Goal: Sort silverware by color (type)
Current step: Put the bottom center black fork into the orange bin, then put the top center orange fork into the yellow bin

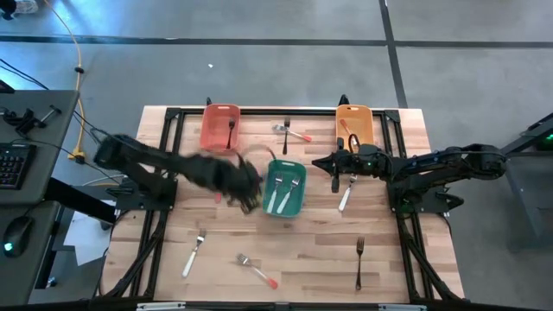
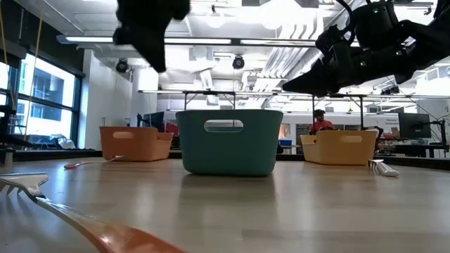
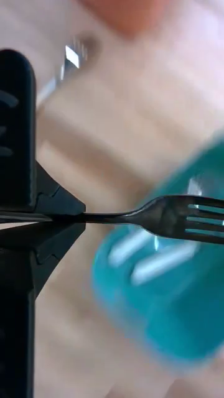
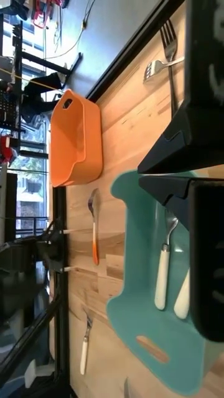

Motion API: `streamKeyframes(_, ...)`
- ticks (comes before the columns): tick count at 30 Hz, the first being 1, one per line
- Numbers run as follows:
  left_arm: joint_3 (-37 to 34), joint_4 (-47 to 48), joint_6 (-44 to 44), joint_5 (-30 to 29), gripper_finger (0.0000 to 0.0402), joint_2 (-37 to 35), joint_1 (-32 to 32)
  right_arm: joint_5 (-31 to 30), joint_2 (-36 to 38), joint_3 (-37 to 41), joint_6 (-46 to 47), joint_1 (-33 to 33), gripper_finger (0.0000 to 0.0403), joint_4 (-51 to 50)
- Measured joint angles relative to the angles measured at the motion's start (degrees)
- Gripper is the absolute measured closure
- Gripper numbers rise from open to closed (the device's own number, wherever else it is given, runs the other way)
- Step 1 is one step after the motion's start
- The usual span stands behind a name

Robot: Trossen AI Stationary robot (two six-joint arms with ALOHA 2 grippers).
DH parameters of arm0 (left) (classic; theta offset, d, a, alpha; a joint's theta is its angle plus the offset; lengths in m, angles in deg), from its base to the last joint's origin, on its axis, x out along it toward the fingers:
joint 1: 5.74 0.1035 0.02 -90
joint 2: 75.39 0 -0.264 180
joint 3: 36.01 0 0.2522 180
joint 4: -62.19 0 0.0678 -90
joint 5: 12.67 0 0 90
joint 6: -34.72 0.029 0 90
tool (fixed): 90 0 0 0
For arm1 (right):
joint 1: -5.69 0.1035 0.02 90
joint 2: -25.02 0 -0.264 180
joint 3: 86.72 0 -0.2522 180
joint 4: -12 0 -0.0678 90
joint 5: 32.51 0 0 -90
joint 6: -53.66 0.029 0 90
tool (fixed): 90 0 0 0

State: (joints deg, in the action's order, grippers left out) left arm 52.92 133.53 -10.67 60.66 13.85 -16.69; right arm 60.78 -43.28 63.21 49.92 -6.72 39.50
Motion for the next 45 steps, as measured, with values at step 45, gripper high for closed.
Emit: streamKeyframes(45, -19.9, -28.9, 32.4, 8.7, 0.0362, -4.1, 52.8, 4.3, 0.0, -3.3, -5.3, -16.3, 0.0403, -3.2)
